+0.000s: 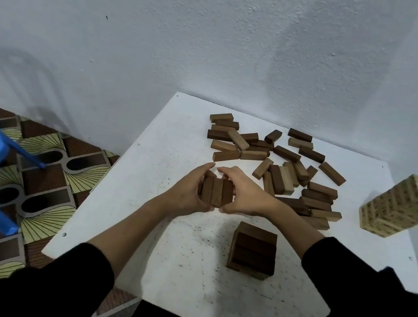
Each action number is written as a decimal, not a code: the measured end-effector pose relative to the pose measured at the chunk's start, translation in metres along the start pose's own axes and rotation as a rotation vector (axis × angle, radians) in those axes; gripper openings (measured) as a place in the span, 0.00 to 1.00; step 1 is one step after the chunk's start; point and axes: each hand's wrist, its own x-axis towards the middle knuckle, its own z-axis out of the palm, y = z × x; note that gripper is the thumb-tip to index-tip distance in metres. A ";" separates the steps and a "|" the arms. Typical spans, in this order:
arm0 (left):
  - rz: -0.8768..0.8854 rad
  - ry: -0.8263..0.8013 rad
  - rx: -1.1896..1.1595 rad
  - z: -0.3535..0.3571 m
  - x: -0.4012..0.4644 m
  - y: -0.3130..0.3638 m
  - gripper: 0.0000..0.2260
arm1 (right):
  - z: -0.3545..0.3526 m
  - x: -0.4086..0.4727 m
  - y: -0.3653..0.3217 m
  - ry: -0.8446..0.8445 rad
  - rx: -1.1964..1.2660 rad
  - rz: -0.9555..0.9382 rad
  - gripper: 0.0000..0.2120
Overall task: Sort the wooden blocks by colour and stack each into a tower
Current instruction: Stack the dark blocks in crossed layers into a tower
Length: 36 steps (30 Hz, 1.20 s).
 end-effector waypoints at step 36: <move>0.213 -0.199 0.154 0.045 -0.055 0.076 0.45 | -0.004 -0.150 -0.026 0.160 -0.069 0.112 0.45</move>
